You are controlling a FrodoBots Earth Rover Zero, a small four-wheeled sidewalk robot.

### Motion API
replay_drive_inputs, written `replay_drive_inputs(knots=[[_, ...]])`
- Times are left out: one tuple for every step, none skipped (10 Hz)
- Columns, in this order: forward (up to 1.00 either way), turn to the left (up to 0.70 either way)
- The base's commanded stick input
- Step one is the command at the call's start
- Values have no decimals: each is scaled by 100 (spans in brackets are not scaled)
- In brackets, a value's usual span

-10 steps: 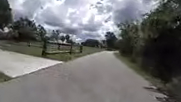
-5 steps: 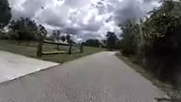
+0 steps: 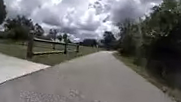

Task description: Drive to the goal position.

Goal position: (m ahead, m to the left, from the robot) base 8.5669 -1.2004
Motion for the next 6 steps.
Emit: replay_drive_inputs(knots=[[70,1],[70,1],[70,1],[70,1],[70,1],[70,1]])
